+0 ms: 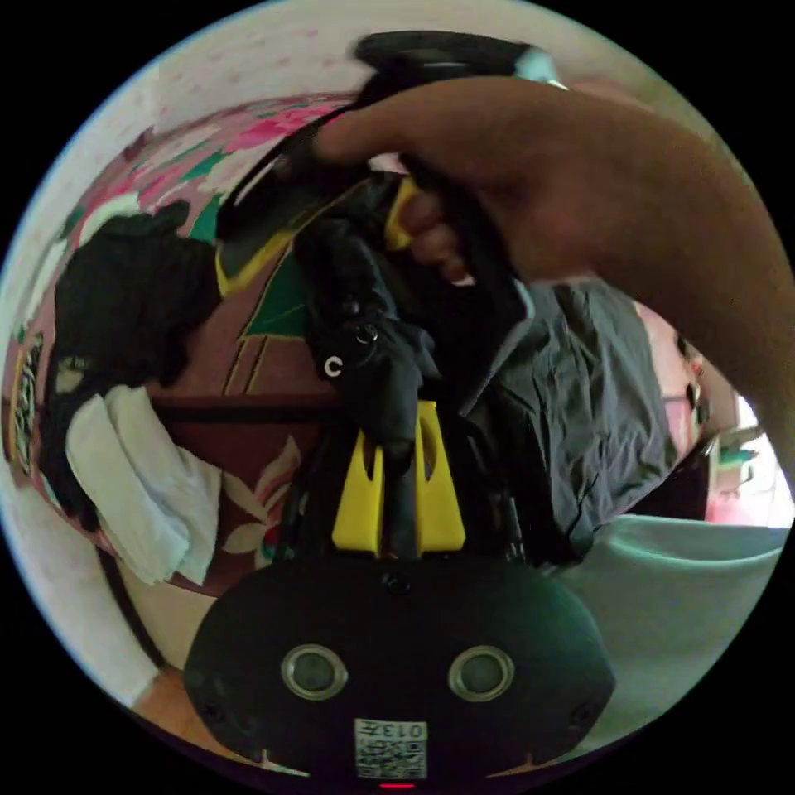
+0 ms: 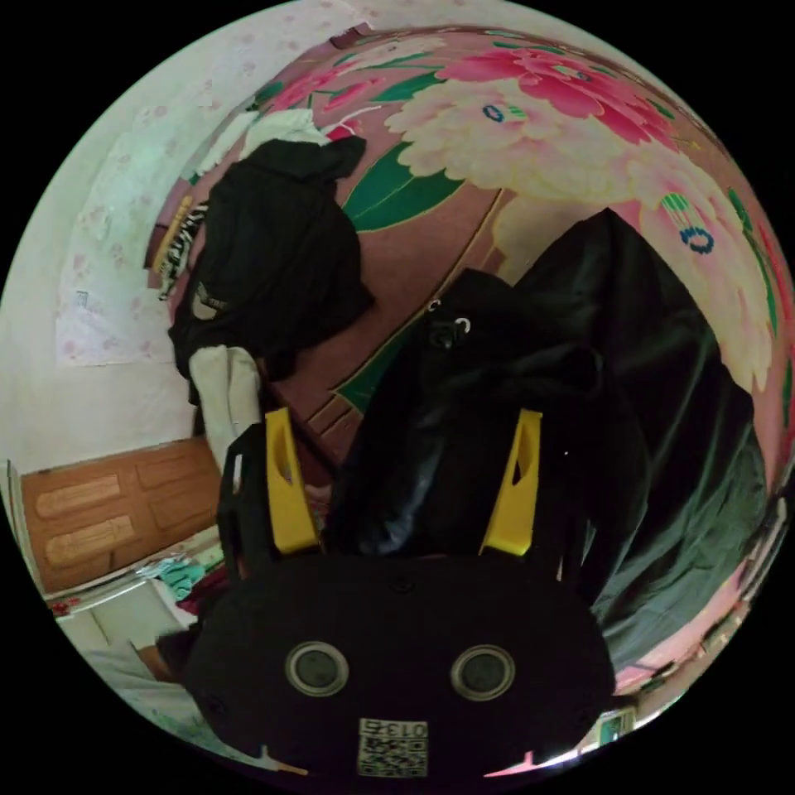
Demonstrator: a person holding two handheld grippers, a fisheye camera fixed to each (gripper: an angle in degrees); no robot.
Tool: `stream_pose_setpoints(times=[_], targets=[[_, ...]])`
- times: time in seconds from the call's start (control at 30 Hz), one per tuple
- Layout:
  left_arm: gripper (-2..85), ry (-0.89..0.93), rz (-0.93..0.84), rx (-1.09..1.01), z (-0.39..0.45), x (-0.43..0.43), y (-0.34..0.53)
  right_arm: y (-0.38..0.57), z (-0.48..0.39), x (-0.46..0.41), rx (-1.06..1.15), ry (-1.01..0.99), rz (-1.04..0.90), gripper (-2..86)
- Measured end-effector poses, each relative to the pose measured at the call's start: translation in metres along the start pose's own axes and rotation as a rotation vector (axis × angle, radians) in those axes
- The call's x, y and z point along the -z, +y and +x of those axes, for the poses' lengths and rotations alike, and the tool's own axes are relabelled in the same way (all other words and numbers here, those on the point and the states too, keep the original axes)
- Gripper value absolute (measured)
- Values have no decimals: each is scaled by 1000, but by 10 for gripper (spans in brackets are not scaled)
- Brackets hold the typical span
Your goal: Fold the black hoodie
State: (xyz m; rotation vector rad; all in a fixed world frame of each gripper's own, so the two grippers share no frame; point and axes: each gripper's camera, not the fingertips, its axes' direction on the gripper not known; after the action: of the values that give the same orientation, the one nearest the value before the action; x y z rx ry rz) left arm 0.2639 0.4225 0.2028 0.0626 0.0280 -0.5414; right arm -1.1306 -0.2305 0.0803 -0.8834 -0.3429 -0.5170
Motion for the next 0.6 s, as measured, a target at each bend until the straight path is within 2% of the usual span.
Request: stream_pose_setpoints(times=[0.1,0.17,0.3,0.43,0.6], targets=[[59,-123,-20,-161,38,15,-6,-1,-3,-36,35,234,-59,233],[59,-104,-29,-161,47,24,-8,-1,1,-50,38,253,-81,203],[56,-40,-3,-154,64,57,-11,13,21,-58,83,188,-52,70],[50,2,36,-182,95,96,-16,43,57,-60,84,127,1,43],[41,-24,109,-252,167,156,-28,108,131,-56,53,-87,163,35]])
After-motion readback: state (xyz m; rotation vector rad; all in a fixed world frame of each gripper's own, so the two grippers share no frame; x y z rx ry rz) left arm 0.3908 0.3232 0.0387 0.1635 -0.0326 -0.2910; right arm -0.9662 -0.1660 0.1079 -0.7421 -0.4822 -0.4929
